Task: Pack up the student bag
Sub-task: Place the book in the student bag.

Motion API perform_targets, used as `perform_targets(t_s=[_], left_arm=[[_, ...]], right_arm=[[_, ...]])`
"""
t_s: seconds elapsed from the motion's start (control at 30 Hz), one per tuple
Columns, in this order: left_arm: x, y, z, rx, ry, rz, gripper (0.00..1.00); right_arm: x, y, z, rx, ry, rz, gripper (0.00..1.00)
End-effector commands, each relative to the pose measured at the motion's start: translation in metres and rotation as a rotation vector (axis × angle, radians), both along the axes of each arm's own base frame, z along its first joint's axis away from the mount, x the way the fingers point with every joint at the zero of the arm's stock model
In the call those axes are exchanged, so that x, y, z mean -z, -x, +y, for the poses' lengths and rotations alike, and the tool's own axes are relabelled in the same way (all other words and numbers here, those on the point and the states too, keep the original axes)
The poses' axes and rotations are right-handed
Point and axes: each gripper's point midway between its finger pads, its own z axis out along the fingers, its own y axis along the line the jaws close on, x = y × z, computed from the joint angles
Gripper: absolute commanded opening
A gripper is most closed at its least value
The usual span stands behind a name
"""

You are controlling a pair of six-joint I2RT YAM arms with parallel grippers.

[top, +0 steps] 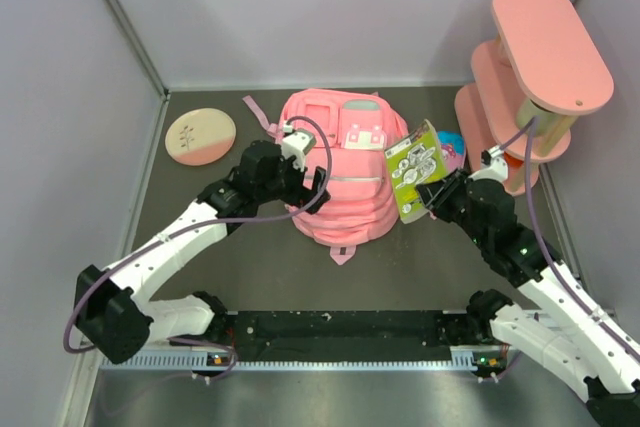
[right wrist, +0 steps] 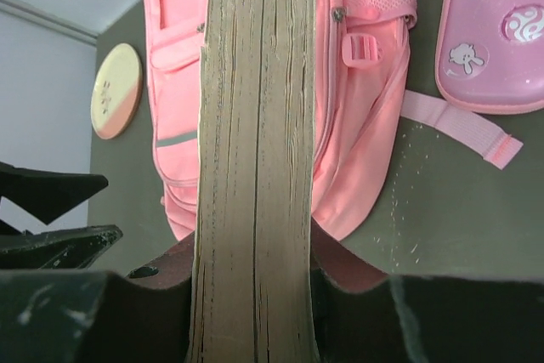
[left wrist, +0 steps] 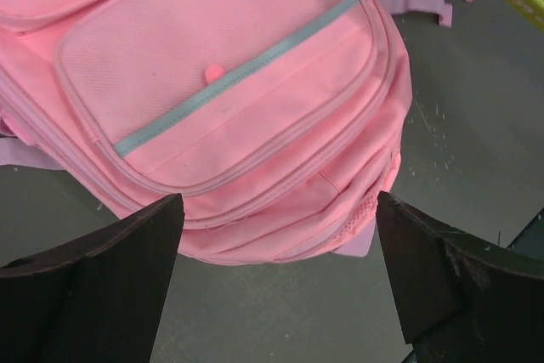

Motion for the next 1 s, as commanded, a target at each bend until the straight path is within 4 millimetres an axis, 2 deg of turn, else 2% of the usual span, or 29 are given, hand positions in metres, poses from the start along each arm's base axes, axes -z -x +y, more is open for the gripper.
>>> perform_targets(t_s=[0.0, 0.07, 0.27, 0.5, 0.67, 0.97], left_arm=[[-0.003, 0.023, -0.020, 0.185, -0.032, -0.022, 0.99], [-0.007, 0.032, -0.032, 0.240, -0.001, -0.033, 0.99], [0.018, 0.051, -0.049, 0.350, -0.035, 0.016, 0.99], [0.045, 0.058, -0.053, 0.431, -0.164, 0.074, 0.98], [0.061, 0.055, -0.056, 0.422, -0.241, 0.079, 0.97], [0.070, 0.042, -0.056, 0.367, -0.326, 0.053, 0.96]], right_arm=[[-0.045, -0.006, 0.010, -0.026, -0.097, -0.099, 0.00], [-0.044, -0.005, 0.012, -0.038, -0.102, -0.094, 0.00], [-0.032, -0.004, 0.015, -0.034, -0.130, -0.053, 0.00], [-0.028, -0.005, 0.016, -0.034, -0.129, -0.042, 0.00], [-0.027, -0.004, 0.019, -0.050, -0.135, -0.036, 0.00], [-0.025, -0.003, 0.022, -0.061, -0.152, -0.029, 0.00]])
